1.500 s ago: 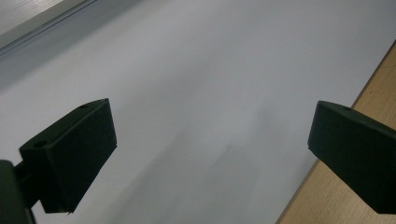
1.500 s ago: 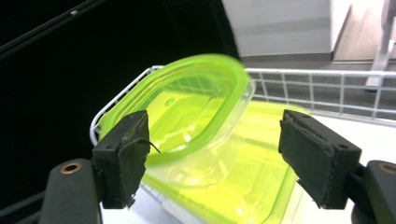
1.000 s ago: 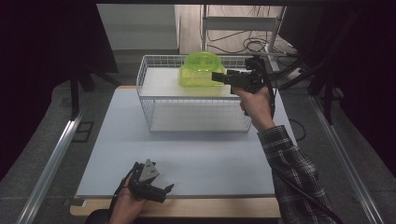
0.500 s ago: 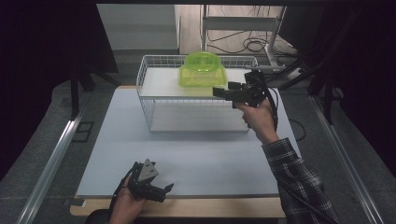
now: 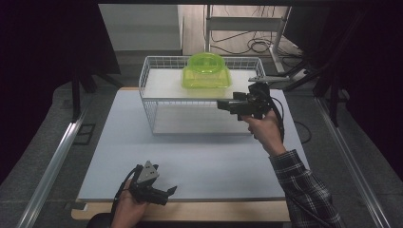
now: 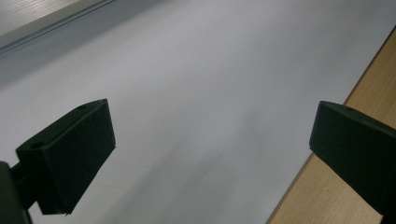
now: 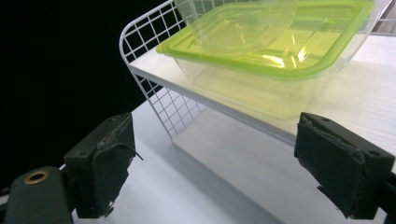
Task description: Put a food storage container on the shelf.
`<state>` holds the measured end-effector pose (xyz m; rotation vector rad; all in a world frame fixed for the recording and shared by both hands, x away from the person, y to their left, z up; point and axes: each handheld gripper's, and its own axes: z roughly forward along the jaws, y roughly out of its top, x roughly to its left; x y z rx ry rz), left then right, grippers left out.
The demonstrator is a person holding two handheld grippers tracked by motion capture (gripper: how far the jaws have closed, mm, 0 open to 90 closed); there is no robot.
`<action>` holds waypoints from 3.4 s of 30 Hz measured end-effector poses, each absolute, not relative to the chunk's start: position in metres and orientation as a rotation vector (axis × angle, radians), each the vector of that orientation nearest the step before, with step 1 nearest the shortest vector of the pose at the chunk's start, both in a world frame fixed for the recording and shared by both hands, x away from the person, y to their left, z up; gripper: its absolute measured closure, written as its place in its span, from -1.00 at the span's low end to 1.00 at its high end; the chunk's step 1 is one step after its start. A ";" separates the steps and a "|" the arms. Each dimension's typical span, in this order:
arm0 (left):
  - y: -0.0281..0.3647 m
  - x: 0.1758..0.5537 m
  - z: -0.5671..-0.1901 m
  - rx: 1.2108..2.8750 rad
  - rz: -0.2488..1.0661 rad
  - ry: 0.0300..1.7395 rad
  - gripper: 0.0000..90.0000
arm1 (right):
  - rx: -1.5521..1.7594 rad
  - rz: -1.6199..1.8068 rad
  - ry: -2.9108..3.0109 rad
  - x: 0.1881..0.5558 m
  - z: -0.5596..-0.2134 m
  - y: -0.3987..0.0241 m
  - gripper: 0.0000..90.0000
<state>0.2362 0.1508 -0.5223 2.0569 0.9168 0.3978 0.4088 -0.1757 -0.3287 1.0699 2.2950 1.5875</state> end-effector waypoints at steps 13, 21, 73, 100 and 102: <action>0.152 0.235 -0.519 2.014 0.337 0.917 -1.00 | 1.017 1.546 2.321 0.399 -0.343 -0.179 -0.77; 0.152 0.235 -0.518 2.006 0.308 0.930 -1.00 | 0.994 1.516 2.344 0.394 -0.354 -0.179 -0.79; 0.151 0.234 -0.521 2.033 0.382 0.900 -1.00 | 0.955 1.388 2.397 0.367 -0.430 -0.199 -0.89; 0.151 0.234 -0.521 2.039 0.391 0.902 -0.99 | 0.925 1.311 2.435 0.335 -0.453 -0.203 -0.98; 0.151 0.234 -0.521 2.041 0.393 0.902 -0.99 | 0.922 1.308 2.435 0.333 -0.454 -0.205 -0.99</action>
